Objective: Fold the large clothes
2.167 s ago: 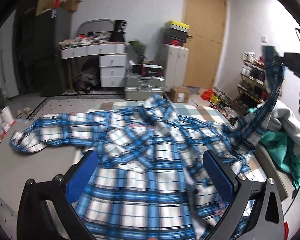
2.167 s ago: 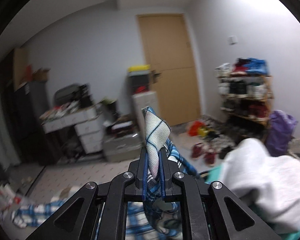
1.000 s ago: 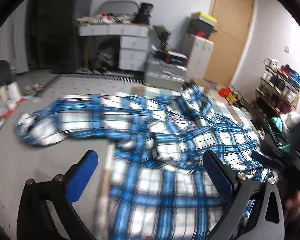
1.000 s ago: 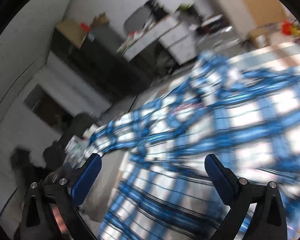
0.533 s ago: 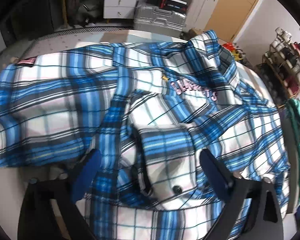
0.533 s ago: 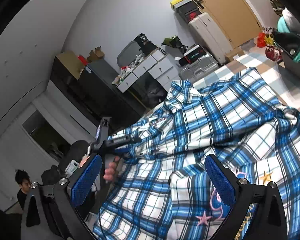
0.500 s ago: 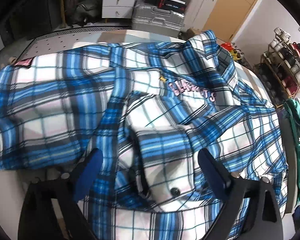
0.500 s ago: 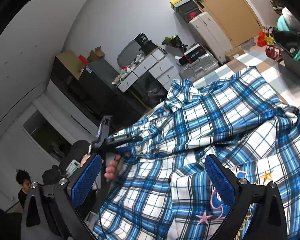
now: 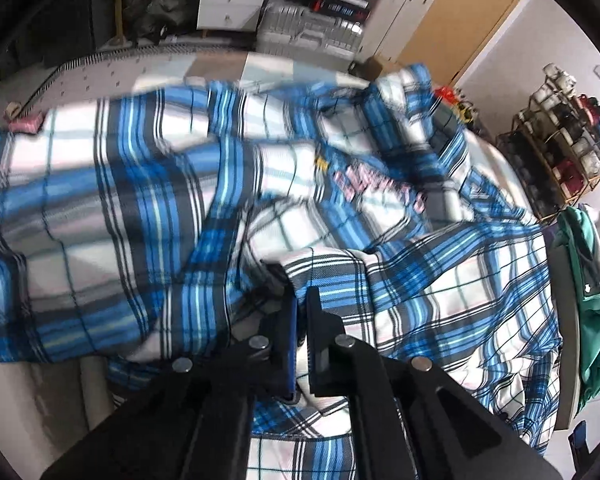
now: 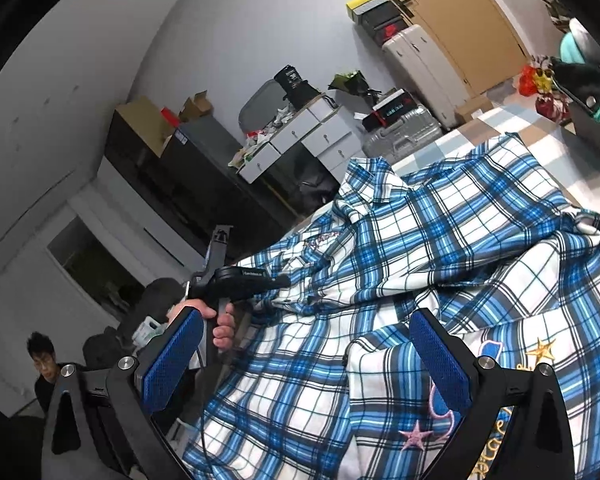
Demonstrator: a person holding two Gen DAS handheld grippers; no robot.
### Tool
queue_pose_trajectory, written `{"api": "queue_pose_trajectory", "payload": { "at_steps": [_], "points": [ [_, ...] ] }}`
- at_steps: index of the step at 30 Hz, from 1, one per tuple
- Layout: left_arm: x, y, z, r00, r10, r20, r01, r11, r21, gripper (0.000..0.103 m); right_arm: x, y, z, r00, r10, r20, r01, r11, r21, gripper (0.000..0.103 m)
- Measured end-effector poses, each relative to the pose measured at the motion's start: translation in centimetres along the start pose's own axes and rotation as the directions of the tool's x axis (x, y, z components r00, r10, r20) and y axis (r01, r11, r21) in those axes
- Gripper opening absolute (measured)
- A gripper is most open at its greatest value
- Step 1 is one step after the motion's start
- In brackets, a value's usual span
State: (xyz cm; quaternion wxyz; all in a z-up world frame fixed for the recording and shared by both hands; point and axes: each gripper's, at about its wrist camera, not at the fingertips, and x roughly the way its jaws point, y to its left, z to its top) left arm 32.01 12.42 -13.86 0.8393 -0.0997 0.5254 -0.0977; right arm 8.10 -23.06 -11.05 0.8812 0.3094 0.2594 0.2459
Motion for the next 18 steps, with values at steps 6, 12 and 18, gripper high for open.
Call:
{"api": "queue_pose_trajectory", "payload": {
  "at_steps": [6, 12, 18],
  "points": [
    [-1.8, -0.9, 1.1, 0.996, 0.030, 0.088, -0.032, 0.999, 0.020, 0.000, -0.1, -0.6, -0.5, 0.999, -0.030, -0.010, 0.030, 1.000, 0.007, 0.103],
    [-1.3, 0.0, 1.6, 0.993, 0.057, 0.102, -0.057, 0.998, 0.000, 0.000, -0.2, -1.6, -0.9, 0.998, -0.062, -0.021, 0.062, 0.998, 0.013, 0.103],
    [-0.4, 0.5, 1.3, 0.994, 0.045, 0.102, -0.048, 0.998, 0.028, 0.001, -0.1, -2.5, -1.4, 0.995, -0.089, -0.050, 0.090, 0.996, 0.022, 0.103]
  ]
}}
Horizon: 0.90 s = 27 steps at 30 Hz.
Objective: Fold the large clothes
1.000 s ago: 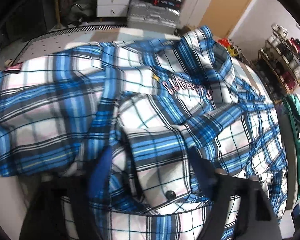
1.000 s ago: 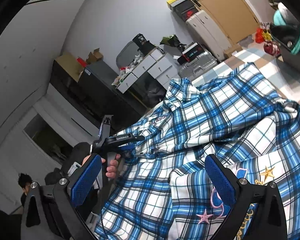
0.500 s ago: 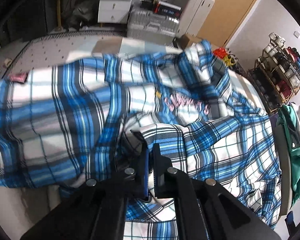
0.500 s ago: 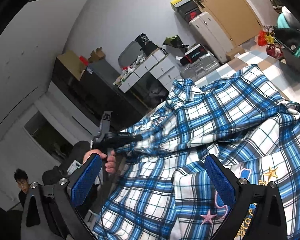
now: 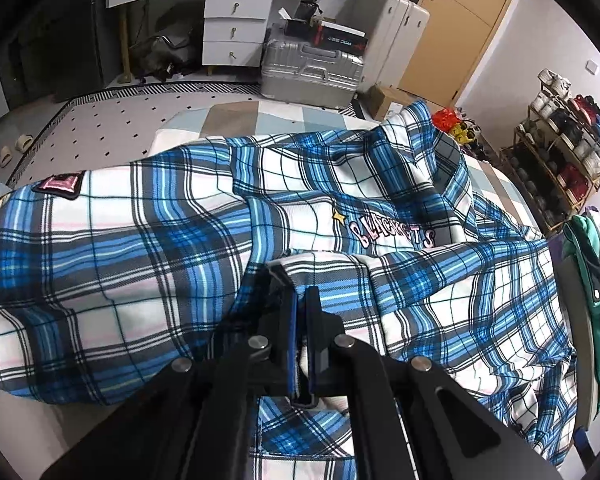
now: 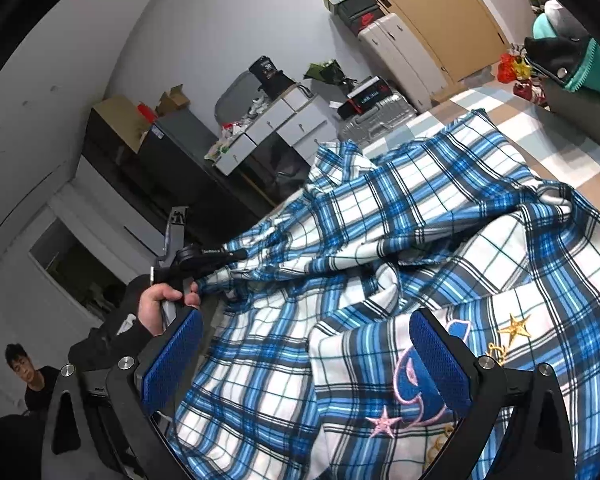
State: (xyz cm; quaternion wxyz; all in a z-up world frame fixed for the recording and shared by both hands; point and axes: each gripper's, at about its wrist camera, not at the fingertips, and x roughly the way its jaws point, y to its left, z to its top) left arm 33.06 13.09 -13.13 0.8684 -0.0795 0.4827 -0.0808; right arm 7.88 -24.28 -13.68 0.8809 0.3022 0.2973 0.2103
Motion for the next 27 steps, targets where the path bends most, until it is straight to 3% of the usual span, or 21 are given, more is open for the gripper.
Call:
{"api": "queue_pose_trajectory", "payload": {
  "at_steps": [2, 4, 6, 8, 10, 13, 15, 18, 21, 24, 27],
  "points": [
    [-0.6, 0.2, 0.3, 1.000, -0.011, 0.004, 0.011, 1.000, -0.026, 0.006, 0.2, 0.0, -0.1, 1.000, -0.008, -0.018, 0.008, 1.000, -0.001, 0.103],
    [-2.1, 0.3, 0.2, 1.000, -0.005, 0.025, 0.005, 1.000, -0.022, 0.020, 0.3, 0.3, -0.3, 1.000, -0.015, -0.024, 0.015, 1.000, -0.004, 0.103],
    [-4.4, -0.5, -0.4, 0.997, -0.021, 0.075, 0.020, 1.000, 0.013, 0.058, 0.2, 0.8, -0.2, 1.000, -0.015, -0.023, 0.015, 1.000, -0.026, 0.103],
    [-6.6, -1.2, -1.3, 0.992, -0.029, 0.120, 0.024, 0.999, 0.044, 0.081, 0.1, 1.2, 0.0, 0.999, -0.045, -0.023, 0.043, 0.997, -0.060, 0.103],
    [-8.9, -2.3, -2.8, 0.987, -0.059, 0.149, 0.048, 0.996, 0.075, 0.082, 0.0, 0.9, 0.1, 0.997, -0.062, -0.036, 0.059, 0.996, -0.070, 0.103],
    [-11.2, -3.5, -5.6, 0.984, -0.089, 0.152, 0.075, 0.993, 0.096, 0.082, -0.9, -1.1, 0.4, 0.991, -0.125, -0.050, 0.125, 0.992, 0.003, 0.103],
    [-12.7, -3.7, -7.1, 0.982, -0.075, 0.173, 0.061, 0.994, 0.089, 0.082, -1.6, -1.7, 0.6, 0.984, -0.169, -0.054, 0.170, 0.985, 0.018, 0.103],
    [-15.7, -2.7, -9.6, 0.969, -0.024, 0.247, 0.013, 0.999, 0.042, 0.082, -3.6, 0.4, 1.2, 0.979, -0.203, 0.016, 0.204, 0.975, -0.084, 0.103],
    [-18.2, 0.1, -11.2, 0.963, 0.081, 0.259, -0.062, 0.995, -0.081, 0.088, -4.6, 4.3, 2.0, 0.987, -0.145, 0.072, 0.156, 0.967, -0.200, 0.103],
    [-20.5, 4.5, -12.1, 0.958, 0.084, 0.274, -0.020, 0.974, -0.227, 0.096, -3.6, 8.2, 2.4, 0.996, -0.057, 0.061, 0.072, 0.959, -0.275, 0.103],
    [-23.1, 10.5, -13.0, 0.938, 0.117, 0.326, 0.023, 0.918, -0.396, 0.099, -1.0, 10.9, 2.1, 1.000, 0.011, -0.003, -0.012, 0.956, -0.293, 0.103]
  ]
}}
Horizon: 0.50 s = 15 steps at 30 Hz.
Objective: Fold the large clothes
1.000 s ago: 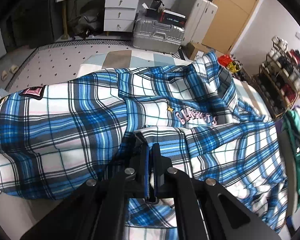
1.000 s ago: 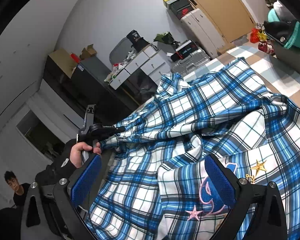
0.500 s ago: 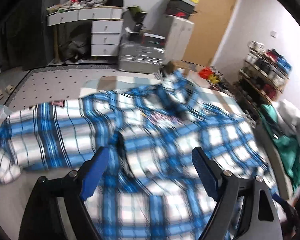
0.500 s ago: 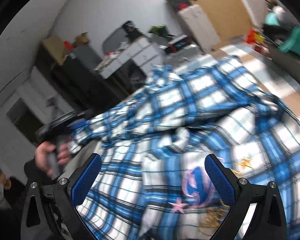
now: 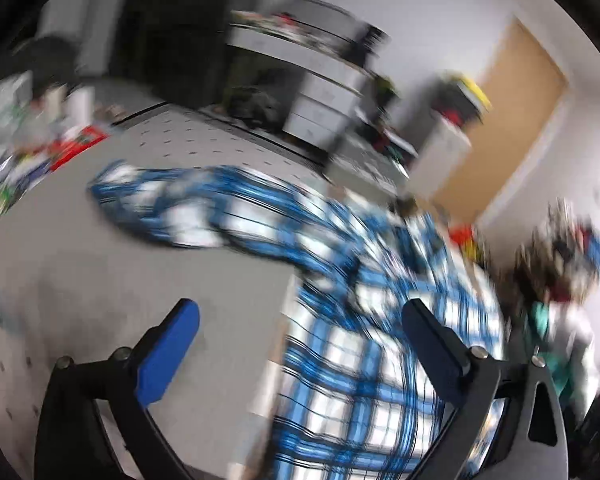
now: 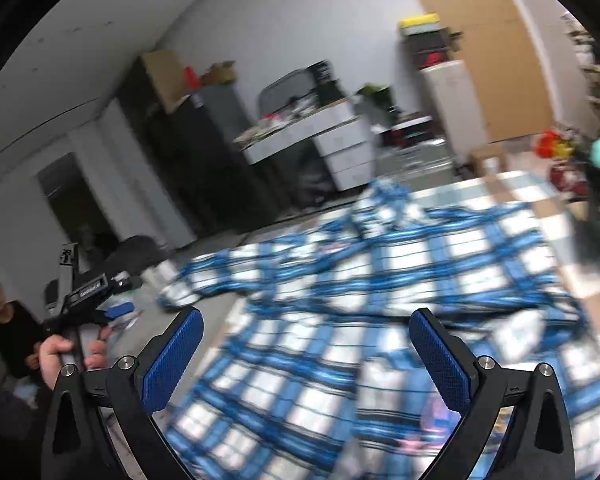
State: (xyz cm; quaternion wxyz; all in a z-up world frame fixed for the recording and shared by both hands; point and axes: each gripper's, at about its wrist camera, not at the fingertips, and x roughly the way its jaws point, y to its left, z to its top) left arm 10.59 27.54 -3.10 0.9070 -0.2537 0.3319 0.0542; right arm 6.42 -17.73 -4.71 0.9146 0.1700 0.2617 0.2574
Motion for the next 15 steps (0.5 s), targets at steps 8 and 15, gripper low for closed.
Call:
{"api": "queue_pose_trajectory", "payload": {
  "at_steps": [8, 15],
  "points": [
    [3.8, 12.9, 7.4, 0.991, 0.134, 0.000, -0.129, 0.957, -0.259, 0.102, 6.2, 6.2, -2.3, 0.984, 0.113, -0.136, -0.124, 0.989, -0.079, 0.103],
    [11.7, 18.7, 8.8, 0.988, 0.027, -0.149, -0.090, 0.894, -0.438, 0.102, 9.0, 7.4, -4.9, 0.971, 0.105, -0.214, -0.126, 0.988, -0.090, 0.103]
  ]
}}
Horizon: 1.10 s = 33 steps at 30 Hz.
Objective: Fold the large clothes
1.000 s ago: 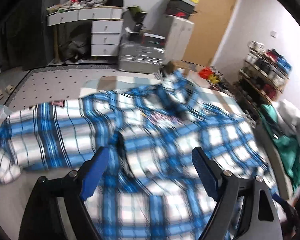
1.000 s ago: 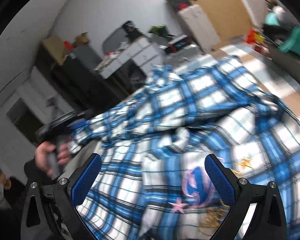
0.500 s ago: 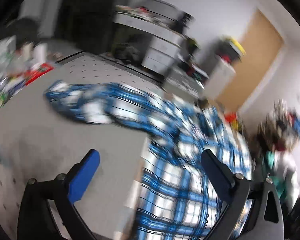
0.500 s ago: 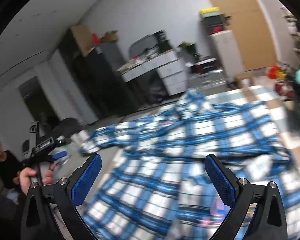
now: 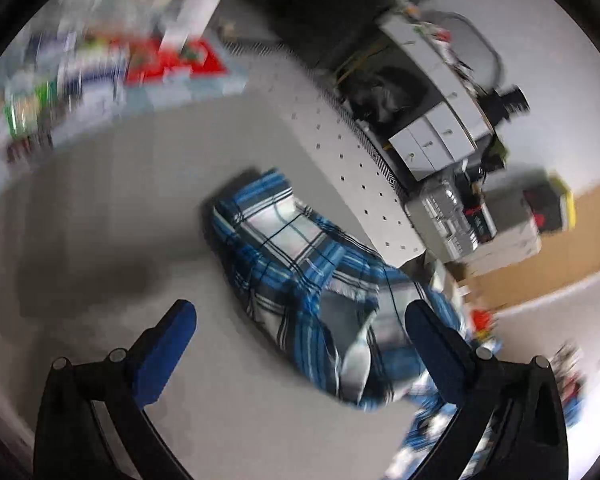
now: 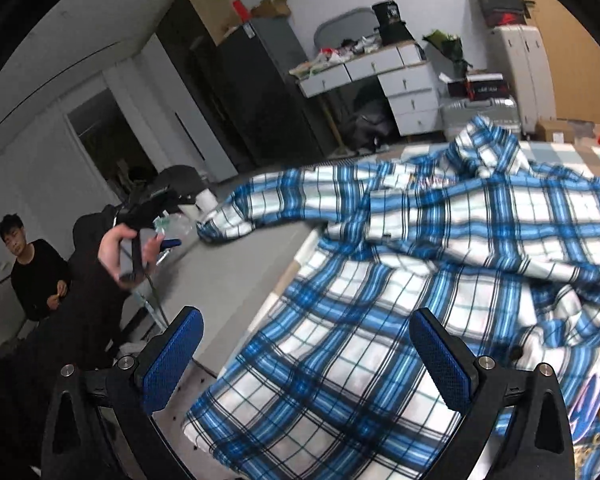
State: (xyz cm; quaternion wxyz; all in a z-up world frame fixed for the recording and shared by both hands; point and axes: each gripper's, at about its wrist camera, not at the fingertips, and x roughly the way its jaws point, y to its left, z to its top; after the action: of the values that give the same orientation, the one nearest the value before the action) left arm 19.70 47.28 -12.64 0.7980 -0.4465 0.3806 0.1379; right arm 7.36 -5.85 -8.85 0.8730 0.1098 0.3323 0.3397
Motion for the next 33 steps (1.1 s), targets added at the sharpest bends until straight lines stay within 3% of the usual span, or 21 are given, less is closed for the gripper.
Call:
{"api": "queue_pose_trajectory", "payload": {
  "at_steps": [4, 8, 9, 12, 15, 17, 18, 20, 23, 25, 27, 29, 30, 33],
  "points": [
    [1.9, 0.5, -0.2, 1.000, -0.011, -0.028, 0.009, 0.999, -0.044, 0.100, 0.4, -0.2, -0.6, 1.000, -0.026, -0.014, 0.025, 1.000, -0.006, 0.103],
    [1.8, 0.0, 0.0, 0.999, 0.002, -0.032, -0.003, 0.999, -0.032, 0.069, 0.6, -0.7, -0.6, 0.999, -0.036, -0.017, 0.036, 0.999, 0.004, 0.103],
    [2.1, -0.2, -0.1, 0.999, 0.009, -0.045, -0.010, 1.000, -0.022, 0.050, 0.5, -0.8, -0.6, 0.999, -0.034, -0.015, 0.034, 0.999, 0.010, 0.103],
    [2.3, -0.7, 0.5, 0.997, 0.053, -0.049, -0.053, 0.999, 0.013, 0.009, 0.3, -1.0, -0.6, 0.999, -0.032, -0.004, 0.032, 0.999, 0.021, 0.103],
    [1.5, 0.1, 1.0, 0.999, 0.037, 0.006, -0.037, 0.999, 0.031, 0.002, 0.3, -1.0, -0.6, 0.999, -0.035, -0.005, 0.035, 0.999, 0.017, 0.103],
    [0.4, 1.0, 1.0, 0.998, 0.017, 0.053, -0.018, 1.000, 0.024, 0.001, 0.3, -0.9, -0.6, 0.999, -0.036, -0.008, 0.036, 0.999, 0.013, 0.103],
    [-0.5, 2.0, 0.9, 0.996, -0.039, 0.076, 0.039, 0.999, 0.004, 0.001, 0.3, -0.9, -0.6, 0.999, -0.036, -0.007, 0.036, 0.999, 0.011, 0.103],
    [-0.8, 3.4, 1.1, 0.995, -0.083, 0.058, 0.085, 0.996, -0.030, 0.001, 0.4, -0.9, -0.6, 0.999, -0.031, -0.005, 0.031, 0.999, 0.011, 0.103],
    [-1.7, 5.5, 0.9, 0.997, -0.049, 0.052, 0.053, 0.996, -0.073, 0.007, 0.7, -0.9, -0.6, 1.000, -0.023, -0.009, 0.024, 1.000, 0.011, 0.103],
    [-2.6, 5.4, 0.9, 0.996, -0.035, 0.078, 0.039, 0.998, -0.050, 0.020, 1.0, -0.9, -0.7, 1.000, -0.015, -0.013, 0.015, 1.000, 0.016, 0.103],
    [-3.4, 5.0, 1.0, 0.994, -0.024, 0.107, 0.028, 0.999, -0.034, 0.063, 1.3, -1.0, -0.8, 1.000, -0.009, -0.018, 0.010, 1.000, 0.024, 0.103],
    [-4.3, 4.0, 1.0, 0.986, -0.050, 0.160, 0.053, 0.998, -0.017, 0.082, 1.4, -1.1, -1.0, 1.000, -0.005, -0.023, 0.006, 1.000, 0.028, 0.103],
    [-4.4, 2.9, 1.0, 0.985, -0.033, 0.167, 0.032, 0.999, 0.011, 0.083, 1.5, -1.1, -1.1, 1.000, -0.008, -0.025, 0.009, 1.000, 0.029, 0.103],
    [-2.1, -0.9, 1.7, 0.996, 0.005, 0.091, -0.018, 0.989, 0.145, 0.083, 1.4, -1.3, -1.3, 1.000, -0.014, -0.024, 0.014, 0.999, 0.033, 0.103]
  ]
}}
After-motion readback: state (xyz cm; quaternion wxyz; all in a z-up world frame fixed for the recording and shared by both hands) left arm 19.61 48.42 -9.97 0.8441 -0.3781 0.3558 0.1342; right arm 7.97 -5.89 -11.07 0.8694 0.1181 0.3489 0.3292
